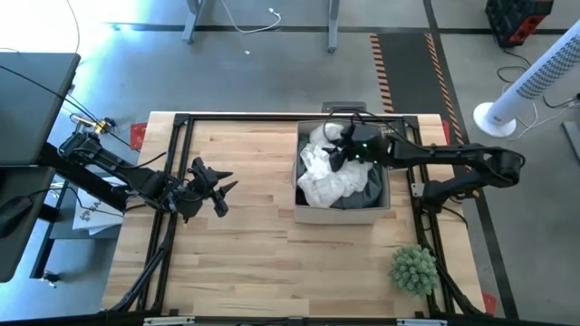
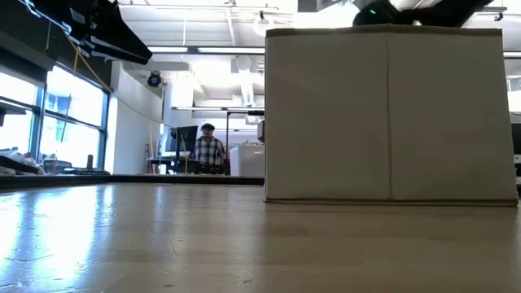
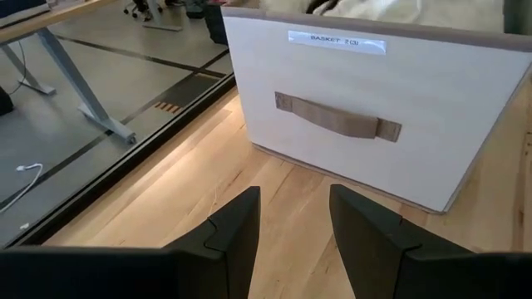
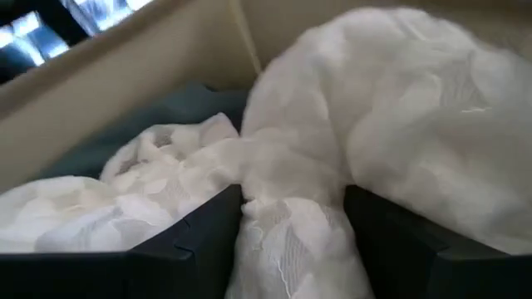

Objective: Sort clothes
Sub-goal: Put the white blouse into the laundry organizer, then move the laundry bin to the top center of the table

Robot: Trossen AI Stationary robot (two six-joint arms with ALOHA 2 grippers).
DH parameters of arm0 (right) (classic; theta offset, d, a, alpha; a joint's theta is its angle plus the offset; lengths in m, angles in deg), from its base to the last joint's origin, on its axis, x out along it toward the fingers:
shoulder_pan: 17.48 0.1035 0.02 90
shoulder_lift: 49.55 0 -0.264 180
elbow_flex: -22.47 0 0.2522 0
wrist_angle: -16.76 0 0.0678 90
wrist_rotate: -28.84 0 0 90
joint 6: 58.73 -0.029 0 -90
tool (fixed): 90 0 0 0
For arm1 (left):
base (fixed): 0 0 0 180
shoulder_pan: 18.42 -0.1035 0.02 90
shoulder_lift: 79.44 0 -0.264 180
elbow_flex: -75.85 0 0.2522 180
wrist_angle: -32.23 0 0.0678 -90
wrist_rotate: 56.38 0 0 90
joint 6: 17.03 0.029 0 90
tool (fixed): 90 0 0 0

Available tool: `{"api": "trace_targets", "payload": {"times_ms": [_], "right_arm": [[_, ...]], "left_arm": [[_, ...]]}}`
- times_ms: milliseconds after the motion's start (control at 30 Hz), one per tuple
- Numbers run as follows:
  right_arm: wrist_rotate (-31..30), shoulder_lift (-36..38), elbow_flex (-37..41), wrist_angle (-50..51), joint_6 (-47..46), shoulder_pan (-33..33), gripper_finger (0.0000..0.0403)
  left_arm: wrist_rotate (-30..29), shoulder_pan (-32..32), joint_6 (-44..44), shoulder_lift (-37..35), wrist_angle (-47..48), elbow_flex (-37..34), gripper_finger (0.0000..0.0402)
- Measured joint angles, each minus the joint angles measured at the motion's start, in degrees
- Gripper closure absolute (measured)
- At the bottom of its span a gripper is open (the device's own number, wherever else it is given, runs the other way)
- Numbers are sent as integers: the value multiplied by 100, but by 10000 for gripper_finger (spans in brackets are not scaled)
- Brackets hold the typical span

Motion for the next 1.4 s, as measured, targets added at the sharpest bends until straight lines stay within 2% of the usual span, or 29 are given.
{"api": "trace_targets", "payload": {"times_ms": [133, 300, 433, 700, 800, 933, 1067, 1167, 1300, 1400], "right_arm": [[29, -175, 736, -1158, -405, -69, 190], [120, -122, 560, -971, -206, -63, 190], [197, 103, -217, 11, -63, -34, 190], [8, 372, -2391, 3228, 862, 480, 190], [-642, 702, -2778, 3564, 1068, 985, 190], [-1435, 1363, -2853, 3611, 1046, 1909, 190], [-1658, 1885, -2700, 3159, 980, 3249, 190], [-1651, 1967, -2541, 2823, 684, 4376, 190], [-1743, 1550, -2479, 3040, -467, 5674, 190], [-1869, 986, -2470, 3678, -1843, 6248, 190]], "left_arm": [[-3, 0, 2, 0, 4, 0, 257], [-148, -2, 0, 0, -11, 0, 257], [-148, -4, -42, 0, 9, 0, 257], [-205, -4, -65, -2, 8, 0, 257], [-301, -4, -149, -2, 10, 0, 257], [-329, -4, -165, -2, -21, 0, 257], [-332, 38, -153, -2, -203, 0, 257], [-336, 89, -73, -4, -300, 0, 257], [-336, 124, -48, -4, -325, 0, 257], [-336, 122, -45, -4, -350, 0, 257]]}}
